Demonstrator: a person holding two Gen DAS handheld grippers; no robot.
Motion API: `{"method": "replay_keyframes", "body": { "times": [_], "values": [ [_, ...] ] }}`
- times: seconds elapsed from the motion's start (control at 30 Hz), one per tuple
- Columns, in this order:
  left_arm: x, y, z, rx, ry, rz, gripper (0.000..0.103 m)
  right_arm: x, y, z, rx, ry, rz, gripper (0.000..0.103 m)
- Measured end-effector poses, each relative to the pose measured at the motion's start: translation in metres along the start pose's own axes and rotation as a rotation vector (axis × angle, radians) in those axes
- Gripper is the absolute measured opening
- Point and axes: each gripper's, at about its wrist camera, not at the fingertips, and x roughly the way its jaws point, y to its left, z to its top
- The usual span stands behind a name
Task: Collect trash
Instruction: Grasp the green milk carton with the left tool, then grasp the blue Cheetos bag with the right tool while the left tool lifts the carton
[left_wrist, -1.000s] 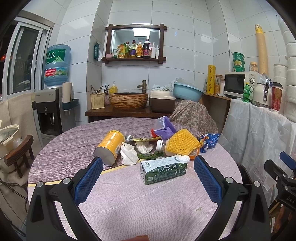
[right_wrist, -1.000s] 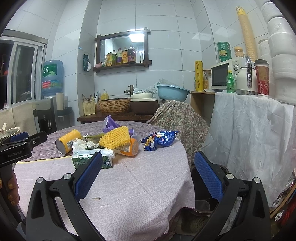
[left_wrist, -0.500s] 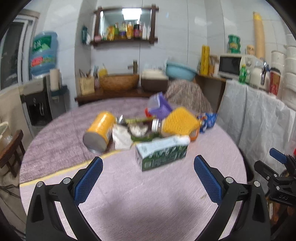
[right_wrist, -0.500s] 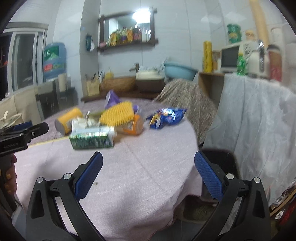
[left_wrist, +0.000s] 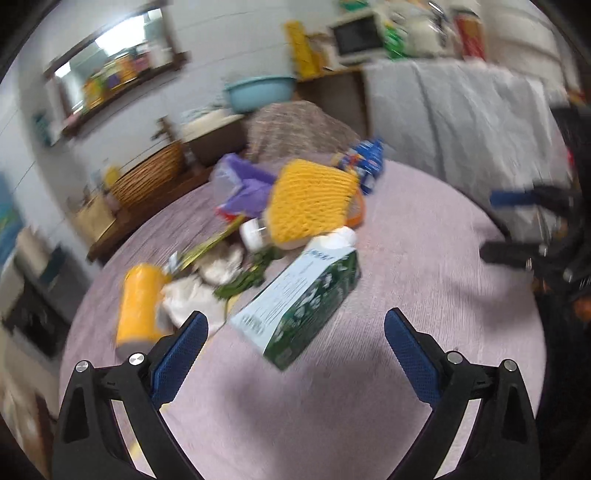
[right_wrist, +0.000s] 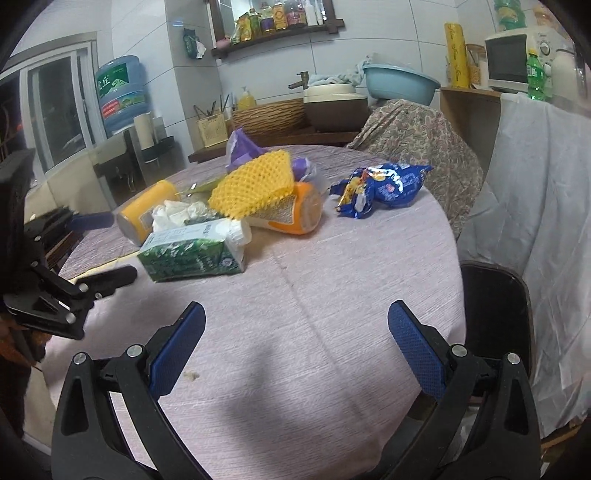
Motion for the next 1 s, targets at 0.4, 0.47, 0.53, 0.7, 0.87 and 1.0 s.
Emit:
{"method": "replay_keyframes", "body": {
  "times": [0.4, 0.47, 0.53, 0.7, 0.87, 1.0],
  "values": [
    [0.071, -0.023, 0.03, 0.392, 0.235, -0.06, 0.064, 0.004, -0.019, -0.002, 0.033, 0.034, -0.032, 0.098],
    [0.071, -0.02, 0.031, 0.388, 0.234, -0.04, 0.058, 0.006, -0.018, -0.002, 0.026, 0.04, -0.031, 0.098],
    [0.068, -0.016, 0.032, 0.364, 0.231, -0.053, 0.057, 0.009, -0.017, 0.0, 0.021, 0.046, -0.023, 0.098],
    [0.063, -0.009, 0.03, 0.307, 0.224, -0.049, 0.054, 0.019, -0.012, 0.013, 0.014, 0.053, 0.028, 0.098],
    [0.045, 0.01, 0.024, 0.144, 0.152, -0.034, 0.052, 0.027, -0.007, 0.031, -0.012, 0.034, 0.055, 0.098],
    [0.021, 0.025, 0.021, -0.023, 0.059, -0.035, 0.052, 0.042, -0.028, 0.053, 0.019, 0.021, 0.02, 0.098]
  ]
}}
